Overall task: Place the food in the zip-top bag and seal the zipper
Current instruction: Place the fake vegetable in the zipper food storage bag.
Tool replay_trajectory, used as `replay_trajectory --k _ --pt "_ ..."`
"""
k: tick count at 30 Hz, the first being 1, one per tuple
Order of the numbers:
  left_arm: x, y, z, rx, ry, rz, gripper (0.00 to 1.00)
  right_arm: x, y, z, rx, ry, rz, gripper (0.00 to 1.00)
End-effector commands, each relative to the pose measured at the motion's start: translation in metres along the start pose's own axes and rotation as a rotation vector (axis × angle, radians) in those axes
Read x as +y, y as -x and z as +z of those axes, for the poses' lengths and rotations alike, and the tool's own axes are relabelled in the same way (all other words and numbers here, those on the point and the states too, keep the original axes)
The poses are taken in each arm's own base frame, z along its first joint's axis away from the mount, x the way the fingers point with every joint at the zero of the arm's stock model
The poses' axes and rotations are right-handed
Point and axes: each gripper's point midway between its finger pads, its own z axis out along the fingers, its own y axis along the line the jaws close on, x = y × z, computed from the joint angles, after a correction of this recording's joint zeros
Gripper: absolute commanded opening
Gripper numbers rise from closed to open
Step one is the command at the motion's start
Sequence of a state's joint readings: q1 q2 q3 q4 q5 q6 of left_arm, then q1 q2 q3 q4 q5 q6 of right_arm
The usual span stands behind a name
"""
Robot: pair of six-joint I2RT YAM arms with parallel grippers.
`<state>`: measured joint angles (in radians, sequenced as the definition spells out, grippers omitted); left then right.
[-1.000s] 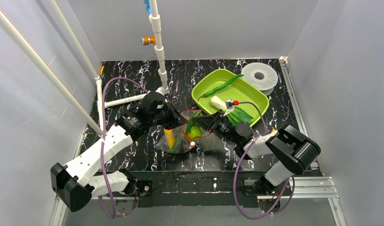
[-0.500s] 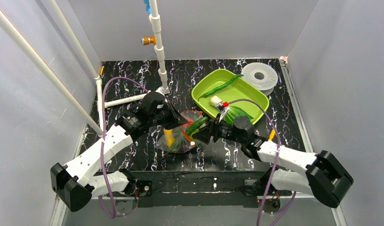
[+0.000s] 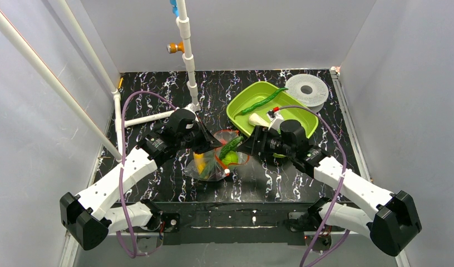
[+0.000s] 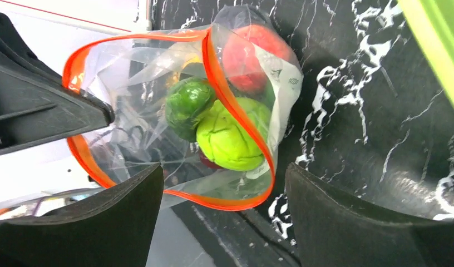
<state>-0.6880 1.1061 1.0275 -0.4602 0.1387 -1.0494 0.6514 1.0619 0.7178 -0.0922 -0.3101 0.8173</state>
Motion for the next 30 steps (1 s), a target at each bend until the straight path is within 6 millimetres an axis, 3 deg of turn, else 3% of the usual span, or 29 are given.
replay_trajectory --k 1,4,8,13,17,21,25,30 --pt "-0.002 0.001 -0.008 -0.008 -0.018 0.012 0.00 0.039 0.023 -0.009 0.010 0.075 0.079 0.80" --pt "-0.002 0.001 -0.008 -0.005 -0.019 0.011 0.00 0.055 0.032 -0.015 -0.001 0.110 0.081 0.72" --pt "-0.001 0.001 -0.009 -0.012 -0.020 0.009 0.00 0.059 0.044 -0.018 -0.046 0.098 0.071 0.70" --pt "-0.002 0.000 -0.007 0.000 -0.021 0.009 0.00 0.058 0.049 -0.005 -0.014 0.099 0.049 0.62" --pt "-0.003 -0.001 -0.008 0.002 -0.025 0.009 0.00 0.053 0.056 0.006 0.015 0.100 0.025 0.62" --pt "-0.003 0.000 -0.008 0.001 -0.025 0.009 0.00 0.040 0.057 0.014 0.046 0.071 -0.004 0.64" --pt "-0.004 0.000 -0.007 0.004 -0.027 0.008 0.00 0.042 0.054 0.020 0.076 0.119 -0.064 0.63" --pt "-0.006 -0.002 -0.005 0.016 -0.032 0.007 0.00 0.051 0.044 0.024 0.156 0.195 -0.066 0.49"
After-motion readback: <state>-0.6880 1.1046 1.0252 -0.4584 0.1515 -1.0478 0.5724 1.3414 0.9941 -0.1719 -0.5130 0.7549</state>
